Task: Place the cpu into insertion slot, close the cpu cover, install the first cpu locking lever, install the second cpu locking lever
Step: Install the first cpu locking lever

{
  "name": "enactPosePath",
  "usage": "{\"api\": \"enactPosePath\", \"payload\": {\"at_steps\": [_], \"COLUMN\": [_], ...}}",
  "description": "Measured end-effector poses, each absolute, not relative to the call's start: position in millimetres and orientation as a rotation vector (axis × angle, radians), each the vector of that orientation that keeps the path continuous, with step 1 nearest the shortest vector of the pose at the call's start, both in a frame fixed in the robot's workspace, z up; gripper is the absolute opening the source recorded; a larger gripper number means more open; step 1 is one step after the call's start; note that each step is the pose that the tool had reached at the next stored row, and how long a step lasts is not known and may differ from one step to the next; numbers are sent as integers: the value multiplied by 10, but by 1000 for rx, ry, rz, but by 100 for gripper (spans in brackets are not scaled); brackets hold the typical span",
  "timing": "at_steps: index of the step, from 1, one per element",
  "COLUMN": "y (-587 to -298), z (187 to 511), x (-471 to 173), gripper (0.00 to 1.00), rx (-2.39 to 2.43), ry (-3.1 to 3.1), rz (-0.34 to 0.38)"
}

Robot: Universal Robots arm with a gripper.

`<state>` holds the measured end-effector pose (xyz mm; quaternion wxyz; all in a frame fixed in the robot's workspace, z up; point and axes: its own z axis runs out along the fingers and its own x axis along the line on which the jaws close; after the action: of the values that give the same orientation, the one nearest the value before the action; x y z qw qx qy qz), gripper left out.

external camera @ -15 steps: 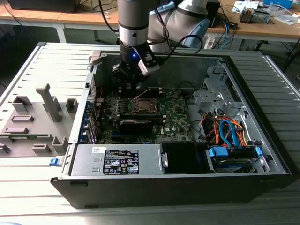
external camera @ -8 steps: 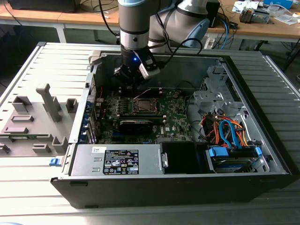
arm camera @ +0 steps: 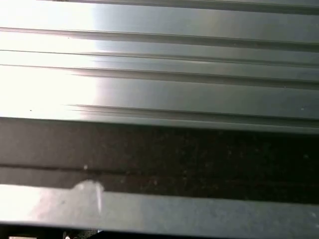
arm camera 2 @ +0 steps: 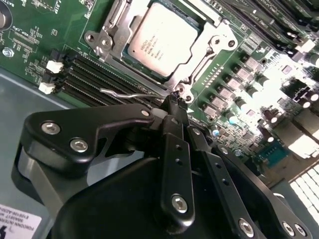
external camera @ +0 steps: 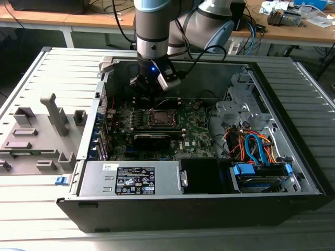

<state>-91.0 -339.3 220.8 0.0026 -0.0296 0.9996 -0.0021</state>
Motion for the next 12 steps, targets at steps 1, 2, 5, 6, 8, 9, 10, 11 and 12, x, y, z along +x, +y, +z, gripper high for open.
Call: {"api": "enactPosePath", "payload": {"at_steps": [1,2,5,6,8,9,10,11,12], "y": [-3392,-3392,-3387,-3385,-3383,-3381,-3379,-3378,-3377], "z": [2202,2196,2180,2174,2165,2159,2155,2152,2147], "x": [-901,-893,-879,-879,-879,-878,-876,-872,-861], "gripper": [11,11,11,11,11,11,11,11,11], "rx": [-94,-94,-97,-103,-133,-141,-142,-143,-145], "ry": [3135,3135,3135,3135,3134,3133,3133,3133,3133], "rz": [-7,-8,-8,-9,-9,-9,-9,-9,-8]}}
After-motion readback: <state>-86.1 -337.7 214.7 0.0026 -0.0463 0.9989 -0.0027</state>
